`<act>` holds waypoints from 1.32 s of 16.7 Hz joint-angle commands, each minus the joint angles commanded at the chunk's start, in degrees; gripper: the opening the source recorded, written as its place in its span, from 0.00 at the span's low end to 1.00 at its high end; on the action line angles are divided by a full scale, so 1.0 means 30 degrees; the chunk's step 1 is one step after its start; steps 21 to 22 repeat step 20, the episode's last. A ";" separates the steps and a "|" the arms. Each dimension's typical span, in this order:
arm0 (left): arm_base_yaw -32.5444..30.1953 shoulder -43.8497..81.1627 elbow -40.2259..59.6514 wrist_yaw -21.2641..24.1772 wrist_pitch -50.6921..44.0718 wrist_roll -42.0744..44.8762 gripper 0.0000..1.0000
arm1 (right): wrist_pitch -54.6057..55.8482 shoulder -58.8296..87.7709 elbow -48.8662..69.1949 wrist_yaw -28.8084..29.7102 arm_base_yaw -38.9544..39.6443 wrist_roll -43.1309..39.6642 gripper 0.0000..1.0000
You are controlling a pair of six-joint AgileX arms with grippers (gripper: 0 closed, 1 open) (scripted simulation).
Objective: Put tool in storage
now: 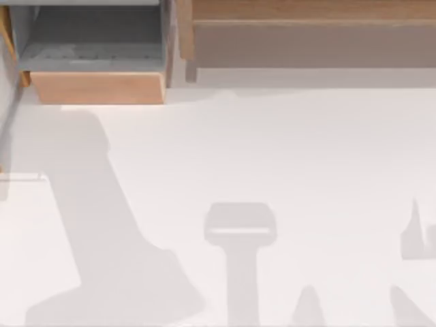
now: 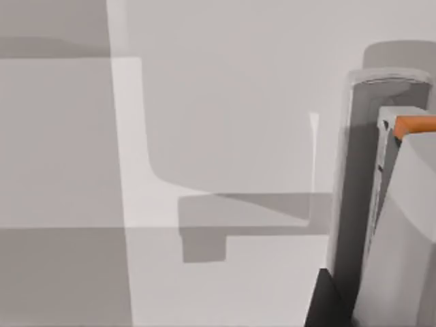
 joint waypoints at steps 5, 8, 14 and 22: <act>0.0000 0.0000 0.0000 0.0000 0.0000 0.0000 0.30 | 0.0000 0.0000 0.0000 0.0000 0.0000 0.0000 1.00; 0.0000 0.0000 0.0000 0.0000 0.0000 0.0000 0.53 | 0.0000 0.0000 0.0000 0.0000 0.0000 0.0000 1.00; 0.0000 0.0000 0.0000 0.0000 0.0000 0.0000 0.98 | 0.0000 0.0000 0.0000 0.0000 0.0000 0.0000 1.00; 0.0000 0.0000 0.0000 0.0000 0.0000 0.0000 1.00 | 0.0000 0.0000 0.0000 0.0000 0.0000 0.0000 1.00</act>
